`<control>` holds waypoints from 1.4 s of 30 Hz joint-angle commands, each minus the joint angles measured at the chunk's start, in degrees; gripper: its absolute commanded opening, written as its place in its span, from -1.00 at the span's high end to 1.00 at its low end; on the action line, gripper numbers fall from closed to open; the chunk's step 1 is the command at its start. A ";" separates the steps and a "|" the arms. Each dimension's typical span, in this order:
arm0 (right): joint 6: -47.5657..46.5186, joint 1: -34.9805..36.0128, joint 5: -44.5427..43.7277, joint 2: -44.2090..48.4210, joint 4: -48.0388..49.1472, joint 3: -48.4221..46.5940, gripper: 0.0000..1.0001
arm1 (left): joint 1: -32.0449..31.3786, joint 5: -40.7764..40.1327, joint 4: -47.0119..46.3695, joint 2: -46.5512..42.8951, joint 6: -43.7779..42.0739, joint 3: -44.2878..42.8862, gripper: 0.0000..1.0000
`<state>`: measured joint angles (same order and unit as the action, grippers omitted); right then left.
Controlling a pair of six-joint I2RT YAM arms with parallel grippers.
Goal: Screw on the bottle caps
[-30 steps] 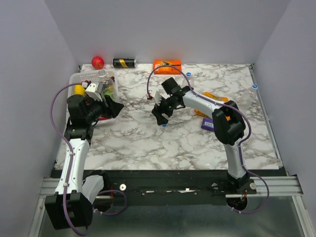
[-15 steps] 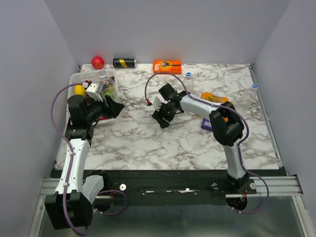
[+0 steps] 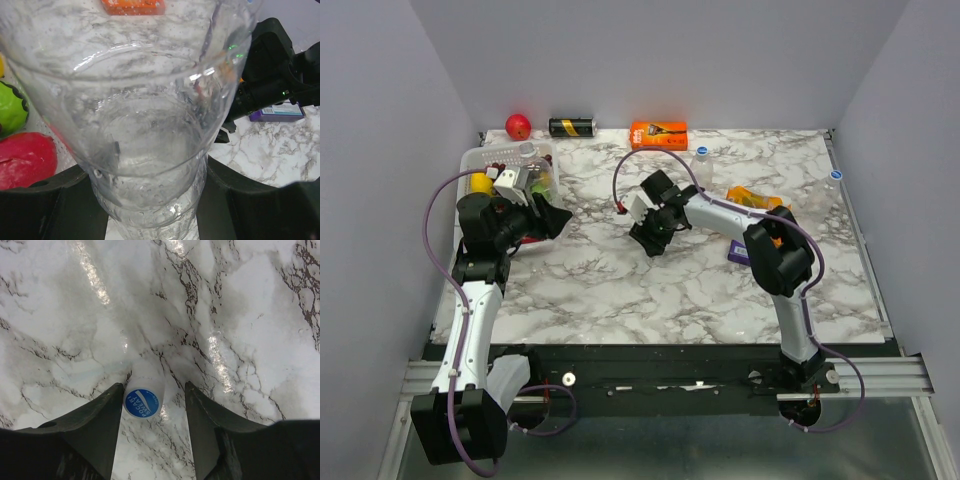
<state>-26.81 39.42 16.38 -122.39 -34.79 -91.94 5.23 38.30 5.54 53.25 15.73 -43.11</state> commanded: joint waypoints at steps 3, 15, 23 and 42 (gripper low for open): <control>0.62 1.27 -3.90 0.13 0.86 3.52 -0.18 | -0.22 0.81 -1.85 -0.35 0.44 1.01 0.34; 0.26 1.19 -4.78 0.92 0.51 4.49 -0.09 | -0.22 0.81 -3.61 0.80 1.41 1.19 0.33; 1.23 1.27 -4.95 1.89 0.42 5.98 -0.11 | -0.22 0.81 -4.13 0.97 1.76 1.45 0.33; 1.93 1.19 -6.01 3.47 1.30 8.62 -0.05 | -0.40 0.46 -5.19 1.67 2.20 2.07 0.31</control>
<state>-25.32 40.45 12.69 -118.93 -30.17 -85.84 5.13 38.30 2.59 54.39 17.63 -41.63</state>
